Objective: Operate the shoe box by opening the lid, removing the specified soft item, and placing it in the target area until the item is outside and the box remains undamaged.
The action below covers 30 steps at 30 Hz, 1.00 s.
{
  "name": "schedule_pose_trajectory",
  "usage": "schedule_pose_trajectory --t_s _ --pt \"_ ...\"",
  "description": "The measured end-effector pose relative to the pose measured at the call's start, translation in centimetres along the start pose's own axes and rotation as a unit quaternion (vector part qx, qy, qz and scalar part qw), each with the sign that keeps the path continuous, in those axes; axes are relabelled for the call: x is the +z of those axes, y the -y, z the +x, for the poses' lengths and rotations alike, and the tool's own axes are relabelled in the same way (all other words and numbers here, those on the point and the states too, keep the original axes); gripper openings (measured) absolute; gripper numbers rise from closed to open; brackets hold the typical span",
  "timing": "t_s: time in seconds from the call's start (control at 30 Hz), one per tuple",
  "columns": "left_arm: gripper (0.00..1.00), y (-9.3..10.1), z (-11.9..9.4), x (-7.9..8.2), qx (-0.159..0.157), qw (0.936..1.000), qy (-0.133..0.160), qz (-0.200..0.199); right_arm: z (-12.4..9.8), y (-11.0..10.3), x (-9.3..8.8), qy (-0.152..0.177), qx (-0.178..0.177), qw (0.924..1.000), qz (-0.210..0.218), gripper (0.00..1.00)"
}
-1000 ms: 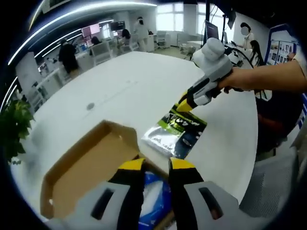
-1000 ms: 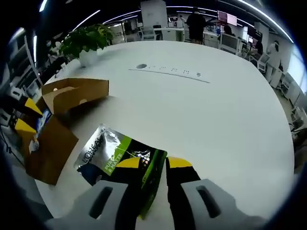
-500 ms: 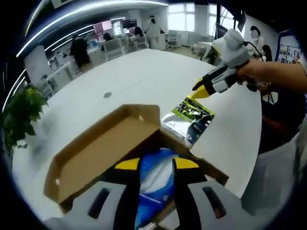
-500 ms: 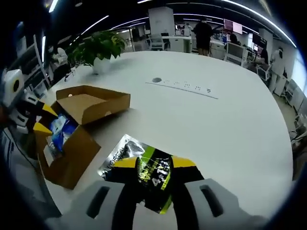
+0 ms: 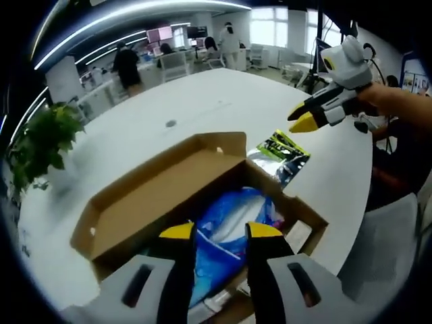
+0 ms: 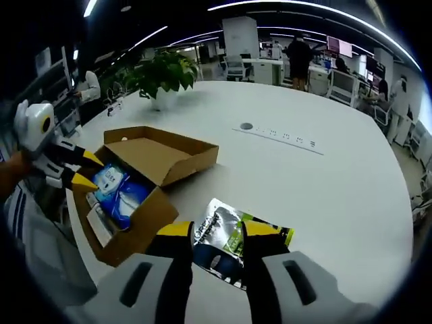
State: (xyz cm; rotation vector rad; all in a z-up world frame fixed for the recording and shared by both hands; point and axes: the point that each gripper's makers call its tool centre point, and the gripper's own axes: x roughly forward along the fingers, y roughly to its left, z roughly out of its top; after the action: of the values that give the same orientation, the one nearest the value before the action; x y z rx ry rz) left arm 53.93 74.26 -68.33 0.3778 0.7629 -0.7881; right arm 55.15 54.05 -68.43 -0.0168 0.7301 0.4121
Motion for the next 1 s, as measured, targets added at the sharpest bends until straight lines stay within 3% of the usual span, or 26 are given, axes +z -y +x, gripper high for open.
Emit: schedule_pose_trajectory --t_s 0.47,1.0 --pt "0.32 -3.5 -3.0 -3.5 0.036 0.9987 -0.003 -0.037 1.0 -6.1 0.9 0.010 0.047 0.9987 -0.013 0.28" --pt "0.32 -7.5 -5.8 -7.4 0.086 0.9924 -0.007 -0.088 3.6 -12.0 1.4 0.003 0.100 0.9948 -0.019 0.28"
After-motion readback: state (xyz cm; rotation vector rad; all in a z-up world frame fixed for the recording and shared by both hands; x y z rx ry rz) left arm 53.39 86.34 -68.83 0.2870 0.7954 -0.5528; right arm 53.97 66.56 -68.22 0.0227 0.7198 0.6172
